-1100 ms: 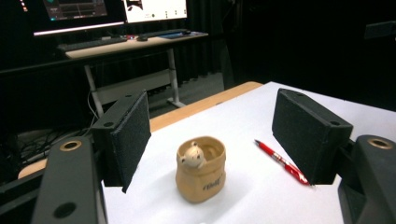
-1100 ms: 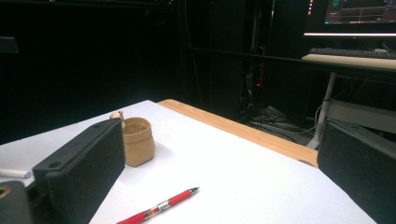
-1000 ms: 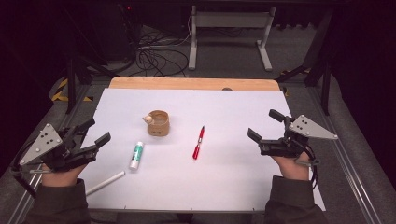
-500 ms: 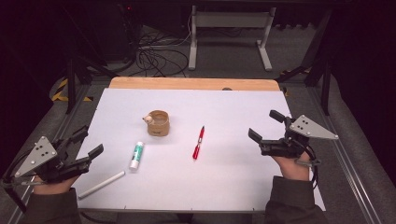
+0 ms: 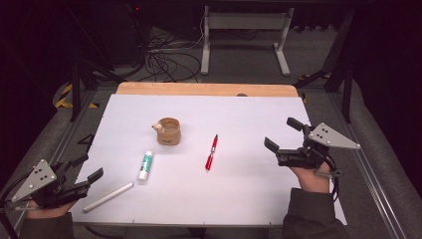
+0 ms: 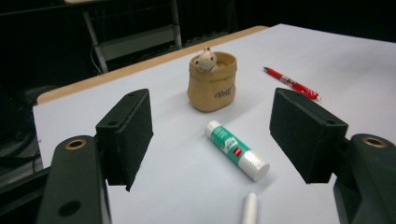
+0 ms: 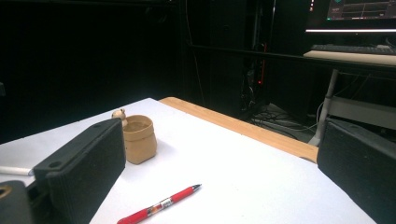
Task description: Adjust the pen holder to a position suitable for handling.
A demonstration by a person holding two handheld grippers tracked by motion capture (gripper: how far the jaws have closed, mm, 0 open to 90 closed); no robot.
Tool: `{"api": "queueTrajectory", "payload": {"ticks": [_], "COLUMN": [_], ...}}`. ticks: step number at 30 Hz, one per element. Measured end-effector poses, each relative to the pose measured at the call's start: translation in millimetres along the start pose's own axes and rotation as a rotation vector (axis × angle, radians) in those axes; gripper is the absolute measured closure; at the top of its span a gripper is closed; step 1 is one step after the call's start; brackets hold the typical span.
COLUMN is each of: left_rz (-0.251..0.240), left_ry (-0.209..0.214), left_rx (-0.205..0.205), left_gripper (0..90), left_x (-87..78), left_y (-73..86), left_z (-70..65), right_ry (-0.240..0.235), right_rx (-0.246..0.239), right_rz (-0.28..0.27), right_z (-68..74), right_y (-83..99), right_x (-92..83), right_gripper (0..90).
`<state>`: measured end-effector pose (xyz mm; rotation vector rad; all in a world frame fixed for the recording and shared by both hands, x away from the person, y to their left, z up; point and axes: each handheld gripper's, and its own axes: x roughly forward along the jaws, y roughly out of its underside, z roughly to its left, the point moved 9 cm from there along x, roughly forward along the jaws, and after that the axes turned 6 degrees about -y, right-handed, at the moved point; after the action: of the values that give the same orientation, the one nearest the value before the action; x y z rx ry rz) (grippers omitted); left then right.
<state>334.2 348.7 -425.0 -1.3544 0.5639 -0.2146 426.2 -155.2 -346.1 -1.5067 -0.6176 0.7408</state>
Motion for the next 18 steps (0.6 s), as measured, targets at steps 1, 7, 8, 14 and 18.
{"api": "queueTrajectory", "payload": {"ticks": [1,7,8,14,18], "left_rz": [0.005,0.034,0.035,0.054,0.067], "left_ry": [0.003,0.027,0.032,0.058,0.091], "left_rx": [-0.003,0.006,0.003,-0.009,-0.012], "left_gripper": [31.2,32.2,32.6,34.3,35.5], "left_x": [-1.0,-7.0,-8.1,-16.3,-22.0], "left_y": [3.0,19.9,22.5,38.5,48.7], "left_z": [0.2,1.0,1.1,3.1,2.4], "right_ry": [0.000,-0.004,-0.005,-0.006,-0.004], "right_rx": [0.001,-0.002,-0.002,-0.002,-0.001], "right_rz": [0.004,0.005,0.006,0.006,0.007], "right_z": [0.3,0.8,0.9,1.3,1.1], "right_y": [0.3,0.8,0.8,0.7,0.8], "right_x": [0.2,1.3,1.4,1.0,0.7], "right_gripper": [1.8,1.8,1.8,1.8,1.8]}}
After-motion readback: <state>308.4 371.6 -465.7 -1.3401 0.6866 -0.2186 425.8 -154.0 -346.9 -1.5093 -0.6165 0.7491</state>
